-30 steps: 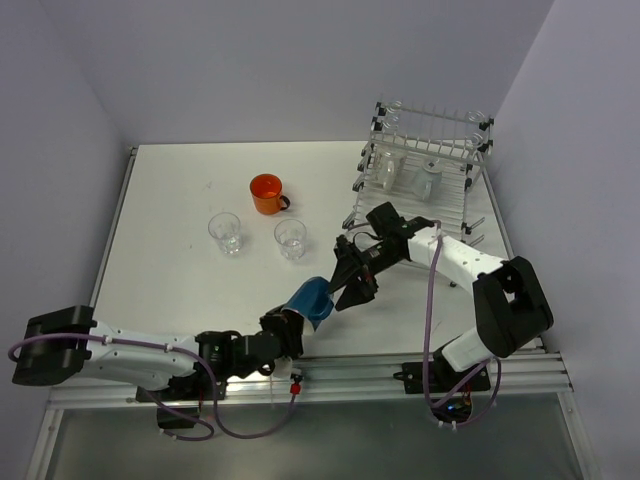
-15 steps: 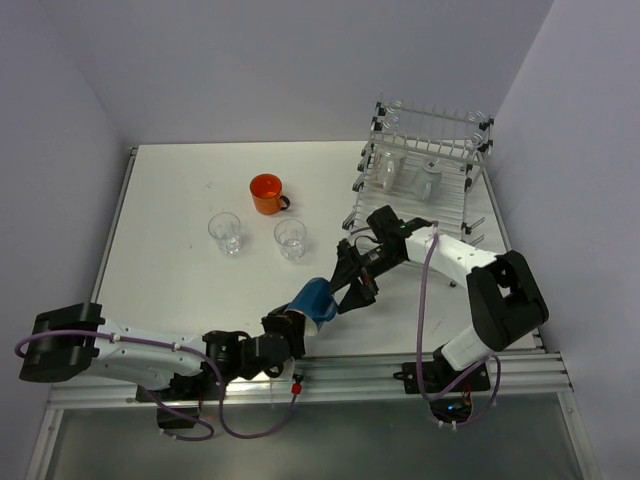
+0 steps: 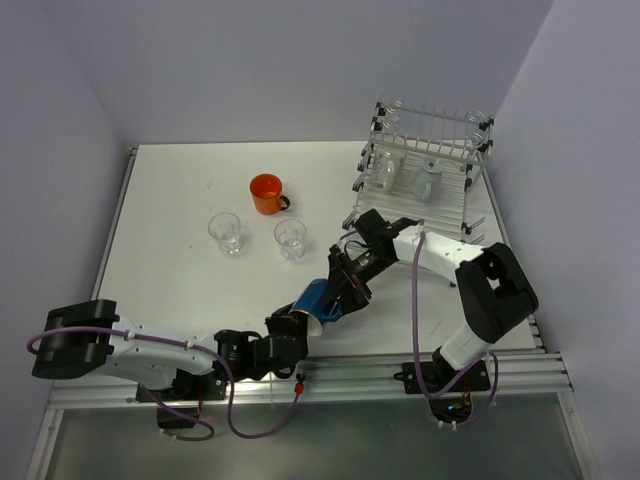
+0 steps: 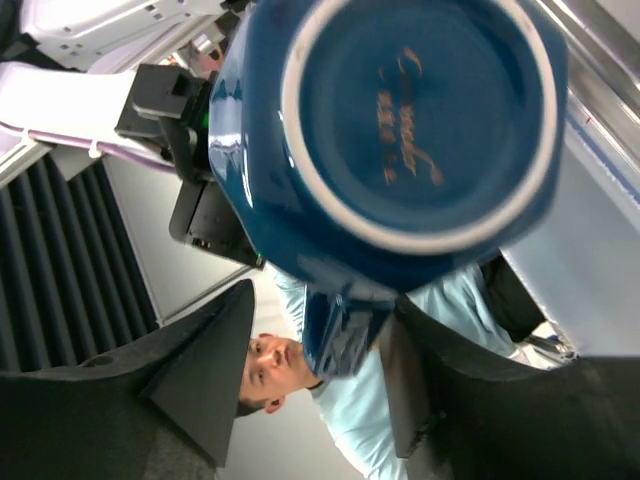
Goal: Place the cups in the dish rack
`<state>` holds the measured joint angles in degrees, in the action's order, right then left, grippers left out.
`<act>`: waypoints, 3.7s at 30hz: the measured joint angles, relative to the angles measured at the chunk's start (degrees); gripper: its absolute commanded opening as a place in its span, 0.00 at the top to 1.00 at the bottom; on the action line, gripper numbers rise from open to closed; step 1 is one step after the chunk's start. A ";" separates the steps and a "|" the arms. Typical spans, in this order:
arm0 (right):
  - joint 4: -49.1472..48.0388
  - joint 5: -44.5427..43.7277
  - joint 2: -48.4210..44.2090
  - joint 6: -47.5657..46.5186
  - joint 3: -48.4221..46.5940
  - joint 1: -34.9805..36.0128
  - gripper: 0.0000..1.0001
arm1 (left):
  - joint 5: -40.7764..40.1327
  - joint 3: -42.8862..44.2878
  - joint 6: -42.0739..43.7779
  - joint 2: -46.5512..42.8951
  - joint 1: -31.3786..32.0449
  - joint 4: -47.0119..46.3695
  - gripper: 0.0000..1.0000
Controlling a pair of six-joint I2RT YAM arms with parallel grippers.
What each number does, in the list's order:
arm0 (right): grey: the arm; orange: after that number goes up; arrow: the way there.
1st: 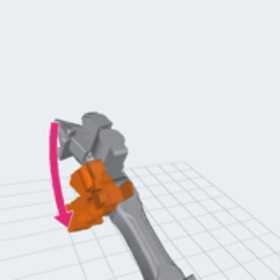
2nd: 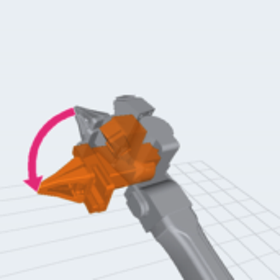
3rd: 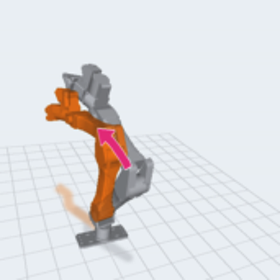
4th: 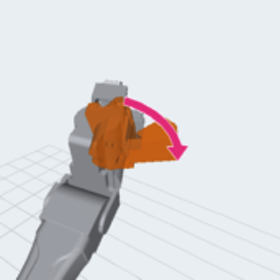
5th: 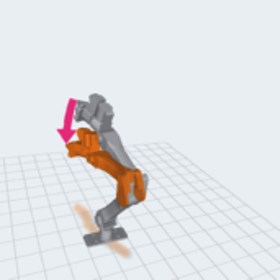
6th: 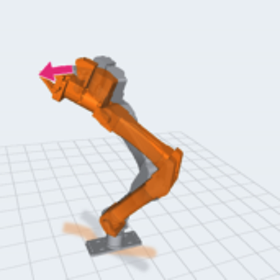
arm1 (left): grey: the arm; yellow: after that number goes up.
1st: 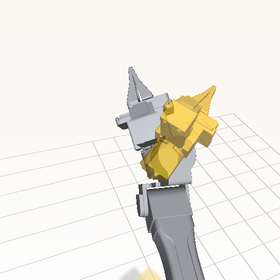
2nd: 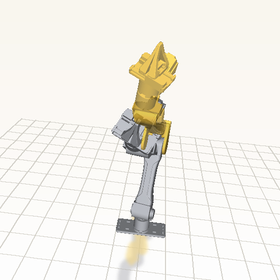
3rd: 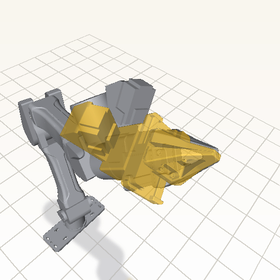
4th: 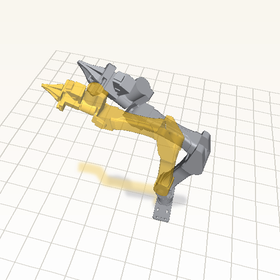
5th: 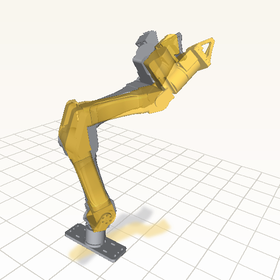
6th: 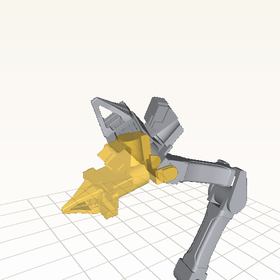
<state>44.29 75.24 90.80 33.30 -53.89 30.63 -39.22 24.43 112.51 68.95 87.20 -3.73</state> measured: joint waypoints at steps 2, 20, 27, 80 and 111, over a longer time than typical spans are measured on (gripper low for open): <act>0.04 -0.35 0.68 -0.02 -0.68 0.42 0.45 | -0.13 0.48 -0.48 0.37 0.04 0.42 1.00; 3.13 -2.21 2.16 -1.25 -1.29 1.01 1.00 | -3.30 2.40 -3.69 3.10 0.55 2.99 0.96; 3.04 -2.56 2.16 -2.38 -2.03 1.29 1.00 | -4.09 2.64 -3.15 3.41 0.63 0.87 0.47; 12.72 -21.73 -16.33 -25.16 -22.99 -21.66 1.00 | -20.44 23.08 -43.89 -4.42 3.43 26.25 0.12; -15.58 -58.90 -24.79 -42.34 -3.80 -27.50 1.00 | 48.98 69.07 -120.91 4.98 -68.50 41.92 0.08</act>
<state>28.71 16.34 66.02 -9.04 -57.69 3.14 9.76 93.49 -8.40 73.93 18.70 38.20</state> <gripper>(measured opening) 0.258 0.927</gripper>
